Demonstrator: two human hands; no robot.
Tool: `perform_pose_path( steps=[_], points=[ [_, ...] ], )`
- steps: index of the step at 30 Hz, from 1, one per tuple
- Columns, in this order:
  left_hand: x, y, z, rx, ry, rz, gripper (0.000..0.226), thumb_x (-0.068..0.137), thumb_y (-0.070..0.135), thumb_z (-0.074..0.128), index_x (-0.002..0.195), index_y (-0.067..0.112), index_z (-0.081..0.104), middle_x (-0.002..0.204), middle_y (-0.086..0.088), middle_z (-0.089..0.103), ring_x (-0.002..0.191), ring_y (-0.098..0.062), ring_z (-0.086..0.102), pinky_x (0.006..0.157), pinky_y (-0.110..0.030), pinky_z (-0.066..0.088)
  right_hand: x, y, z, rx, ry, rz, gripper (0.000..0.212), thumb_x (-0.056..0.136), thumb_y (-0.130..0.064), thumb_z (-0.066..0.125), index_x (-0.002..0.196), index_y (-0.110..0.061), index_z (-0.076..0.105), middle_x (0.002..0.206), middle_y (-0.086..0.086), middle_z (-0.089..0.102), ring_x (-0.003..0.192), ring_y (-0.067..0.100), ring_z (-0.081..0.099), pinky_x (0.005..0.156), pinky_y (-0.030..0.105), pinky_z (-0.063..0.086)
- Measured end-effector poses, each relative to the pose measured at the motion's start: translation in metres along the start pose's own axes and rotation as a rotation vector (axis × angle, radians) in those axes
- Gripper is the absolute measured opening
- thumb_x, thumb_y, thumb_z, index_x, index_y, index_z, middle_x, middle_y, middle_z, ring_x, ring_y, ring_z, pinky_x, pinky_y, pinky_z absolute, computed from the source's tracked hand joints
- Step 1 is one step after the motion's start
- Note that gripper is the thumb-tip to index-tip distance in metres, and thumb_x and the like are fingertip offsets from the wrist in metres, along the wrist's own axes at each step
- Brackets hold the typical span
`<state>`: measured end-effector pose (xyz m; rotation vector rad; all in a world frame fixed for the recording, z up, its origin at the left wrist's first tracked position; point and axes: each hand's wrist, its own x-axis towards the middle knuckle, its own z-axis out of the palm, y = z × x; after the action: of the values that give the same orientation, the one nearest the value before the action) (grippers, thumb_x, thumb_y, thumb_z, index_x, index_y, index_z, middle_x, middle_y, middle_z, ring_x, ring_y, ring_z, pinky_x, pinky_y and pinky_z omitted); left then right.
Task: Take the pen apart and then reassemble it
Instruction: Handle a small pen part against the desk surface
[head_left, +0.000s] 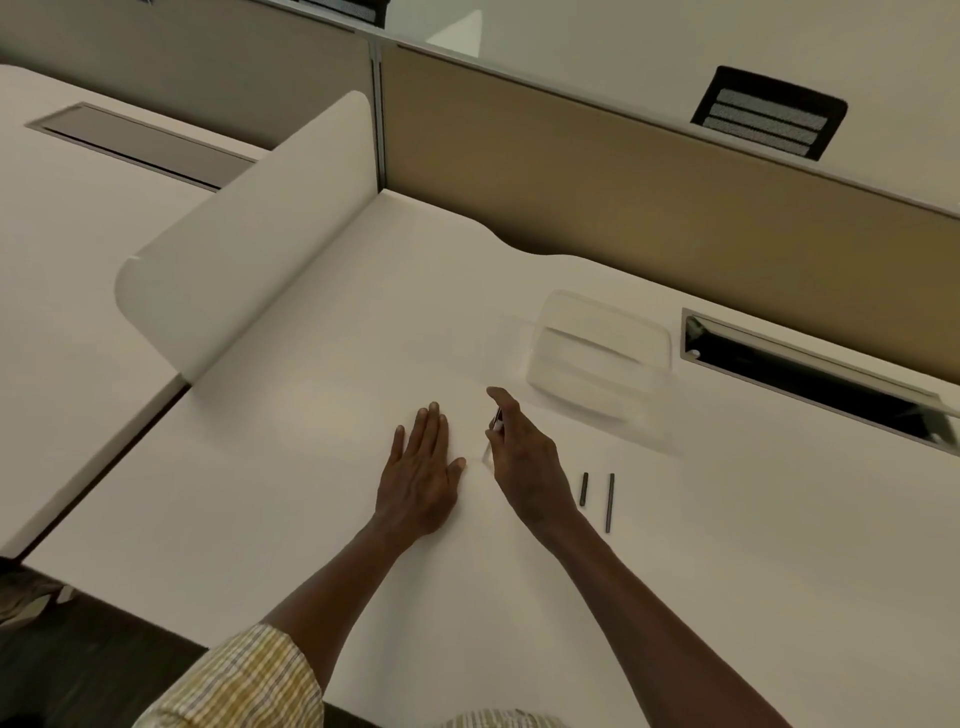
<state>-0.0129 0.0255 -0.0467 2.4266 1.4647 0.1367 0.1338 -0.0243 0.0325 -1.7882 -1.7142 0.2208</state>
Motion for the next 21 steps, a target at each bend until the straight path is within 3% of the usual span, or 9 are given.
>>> perform_pose_path(
  steps=[2, 7, 14, 21],
  points=[
    [0.002, -0.003, 0.000, 0.018, -0.007, 0.027, 0.067, 0.102, 0.044, 0.016, 0.154, 0.010, -0.009, 0.163, -0.005, -0.016, 0.149, -0.017, -0.018, 0.123, -0.042, -0.005, 0.001, 0.000, 0.000, 0.006, 0.002, 0.008, 0.055, 0.095, -0.009, 0.053, 0.141, -0.029, 0.031, 0.091, -0.007, 0.059, 0.076, 0.011, 0.059, 0.070, 0.024, 0.052],
    [0.003, -0.006, 0.001, 0.028, -0.001, 0.053, 0.067, 0.102, 0.046, 0.015, 0.154, 0.011, -0.008, 0.164, -0.004, -0.014, 0.150, -0.016, -0.017, 0.123, -0.041, -0.005, -0.003, -0.001, 0.002, 0.014, 0.003, 0.002, 0.054, 0.096, -0.010, 0.053, 0.141, -0.029, 0.032, 0.097, -0.006, 0.061, 0.078, 0.004, 0.055, 0.073, 0.017, 0.045],
    [0.002, -0.005, 0.000, 0.006, 0.020, 0.043, 0.066, 0.102, 0.044, 0.018, 0.155, 0.012, -0.005, 0.164, -0.006, -0.014, 0.149, -0.017, -0.018, 0.123, -0.042, -0.004, -0.005, -0.004, 0.003, -0.014, -0.002, -0.058, 0.054, 0.096, -0.007, 0.052, 0.144, -0.023, 0.032, 0.093, 0.000, 0.061, 0.078, 0.015, 0.059, 0.071, 0.026, 0.051],
    [0.001, -0.001, -0.003, 0.013, 0.025, 0.009, 0.068, 0.100, 0.046, 0.020, 0.156, 0.014, -0.001, 0.164, -0.007, -0.013, 0.150, -0.020, -0.016, 0.123, -0.045, -0.001, -0.014, 0.003, 0.003, -0.064, 0.026, -0.038, 0.045, 0.096, -0.017, 0.046, 0.138, -0.028, 0.038, 0.091, -0.007, 0.062, 0.083, 0.004, 0.054, 0.074, 0.013, 0.041]
  ],
)
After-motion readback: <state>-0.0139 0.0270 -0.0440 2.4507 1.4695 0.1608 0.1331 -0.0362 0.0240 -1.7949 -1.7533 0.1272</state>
